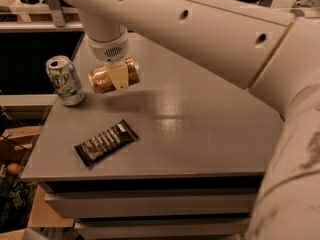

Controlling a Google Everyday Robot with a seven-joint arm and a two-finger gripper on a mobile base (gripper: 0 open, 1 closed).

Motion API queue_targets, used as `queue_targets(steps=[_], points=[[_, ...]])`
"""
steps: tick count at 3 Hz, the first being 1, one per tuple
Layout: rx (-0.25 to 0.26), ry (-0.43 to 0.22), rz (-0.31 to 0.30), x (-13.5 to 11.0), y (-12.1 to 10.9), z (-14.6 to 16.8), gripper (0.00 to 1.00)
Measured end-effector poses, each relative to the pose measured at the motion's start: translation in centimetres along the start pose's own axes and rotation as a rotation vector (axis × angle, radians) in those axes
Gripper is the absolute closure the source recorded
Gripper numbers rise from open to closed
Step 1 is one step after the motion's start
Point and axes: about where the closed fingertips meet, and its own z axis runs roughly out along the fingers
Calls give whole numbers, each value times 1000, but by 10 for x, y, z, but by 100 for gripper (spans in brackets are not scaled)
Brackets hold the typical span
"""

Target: Move orange can near 7up can

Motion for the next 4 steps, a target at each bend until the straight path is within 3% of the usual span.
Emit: queue_targets(steps=[2, 4], points=[[-32, -33, -71, -18, -20, 20, 100], [-48, -61, -93, -25, -36, 32, 100]])
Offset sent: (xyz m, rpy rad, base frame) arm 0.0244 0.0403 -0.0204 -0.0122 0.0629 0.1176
